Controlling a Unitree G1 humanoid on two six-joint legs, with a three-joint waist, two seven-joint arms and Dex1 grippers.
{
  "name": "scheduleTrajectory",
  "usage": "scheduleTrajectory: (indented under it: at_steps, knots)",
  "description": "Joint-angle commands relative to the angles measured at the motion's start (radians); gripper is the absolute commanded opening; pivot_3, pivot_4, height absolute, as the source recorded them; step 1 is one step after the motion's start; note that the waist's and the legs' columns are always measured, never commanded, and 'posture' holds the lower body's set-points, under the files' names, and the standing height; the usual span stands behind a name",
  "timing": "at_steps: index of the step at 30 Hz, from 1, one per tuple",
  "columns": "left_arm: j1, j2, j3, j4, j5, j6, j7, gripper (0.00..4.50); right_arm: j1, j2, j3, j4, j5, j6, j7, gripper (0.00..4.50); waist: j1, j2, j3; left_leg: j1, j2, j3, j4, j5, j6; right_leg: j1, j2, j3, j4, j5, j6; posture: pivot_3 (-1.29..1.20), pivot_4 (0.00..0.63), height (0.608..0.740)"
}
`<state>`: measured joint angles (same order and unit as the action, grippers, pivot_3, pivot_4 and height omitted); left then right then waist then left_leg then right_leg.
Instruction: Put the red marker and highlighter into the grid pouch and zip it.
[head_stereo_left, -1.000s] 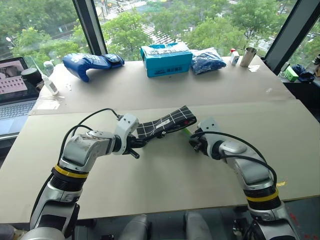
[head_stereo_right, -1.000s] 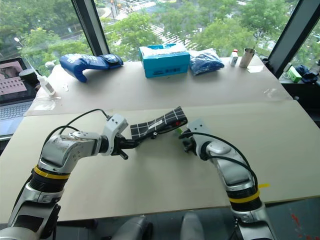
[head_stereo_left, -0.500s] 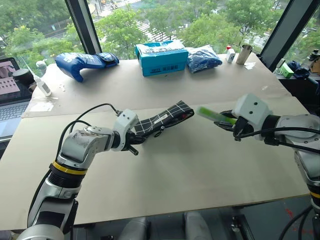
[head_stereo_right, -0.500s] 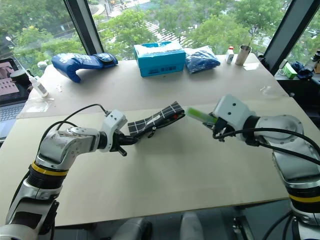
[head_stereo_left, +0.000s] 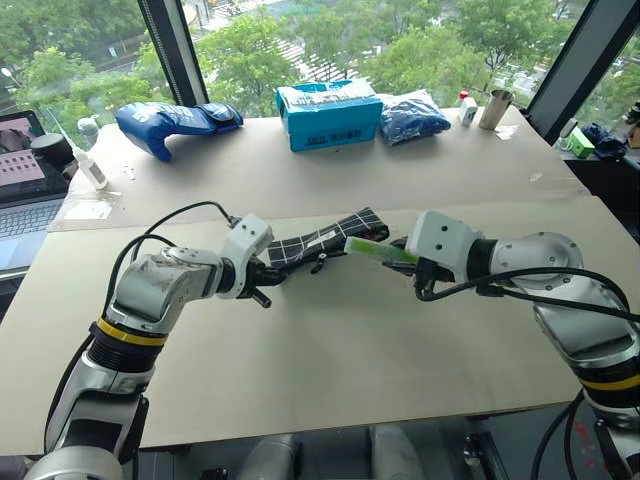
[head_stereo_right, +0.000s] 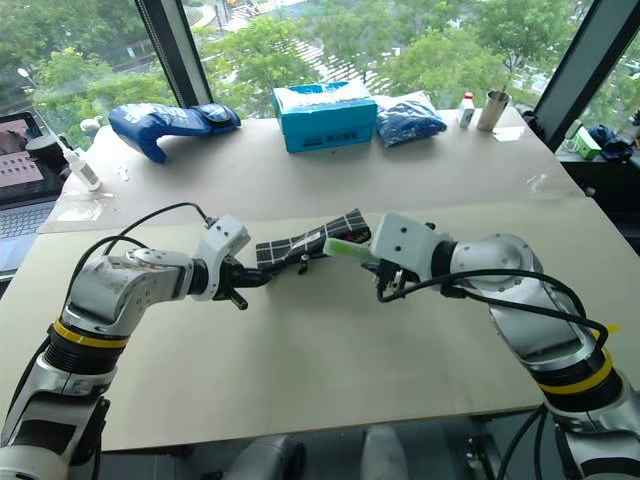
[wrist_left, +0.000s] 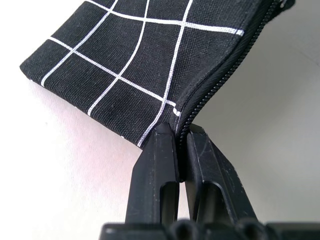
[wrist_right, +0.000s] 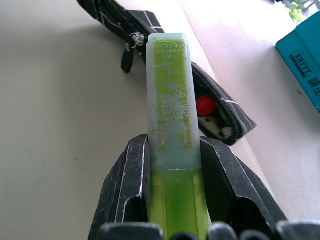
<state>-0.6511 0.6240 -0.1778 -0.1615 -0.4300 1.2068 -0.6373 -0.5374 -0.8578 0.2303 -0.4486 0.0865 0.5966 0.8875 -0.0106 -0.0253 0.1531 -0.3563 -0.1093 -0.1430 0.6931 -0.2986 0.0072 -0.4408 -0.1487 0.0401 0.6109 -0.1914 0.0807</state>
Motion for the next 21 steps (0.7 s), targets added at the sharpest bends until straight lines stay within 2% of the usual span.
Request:
scheduleTrajectory:
  at_steps: [1,11,17,21]
  knots:
    - [-0.02,0.005,0.014,-0.038,-0.002,0.005,0.002,0.0,-0.02,-0.019,-0.001,-0.023,-0.036,-0.036,0.011,1.03,0.0,0.0,0.0,0.0,0.0,0.0,0.0,0.0,0.0,0.0,0.0,0.0,0.0,0.0,0.0,0.0,0.15,0.74]
    - [-0.006,0.007,-0.024,-0.046,0.014,-0.015,0.001,0.0,-0.103,0.023,0.054,0.064,-0.109,-0.022,0.009,1.03,-0.001,0.0,0.0,0.0,0.001,0.001,0.0,0.0,0.0,-0.001,0.001,0.0,0.0,0.0,0.0,0.0,0.15,0.74]
    - [-0.004,-0.012,-0.017,-0.05,0.009,-0.008,0.009,0.0,-0.102,0.012,0.082,0.089,-0.151,-0.039,0.025,1.03,-0.001,0.0,0.0,0.0,0.001,0.001,0.0,0.0,0.0,-0.001,0.001,0.0,0.0,0.0,0.0,0.0,0.15,0.74]
    - [-0.001,-0.02,-0.008,-0.042,0.009,-0.008,0.016,0.0,-0.084,0.008,0.049,0.065,-0.117,-0.046,0.057,1.03,-0.002,0.0,0.0,-0.001,0.001,0.001,0.0,0.0,0.0,-0.002,0.001,0.0,0.0,0.0,0.0,0.0,0.15,0.74]
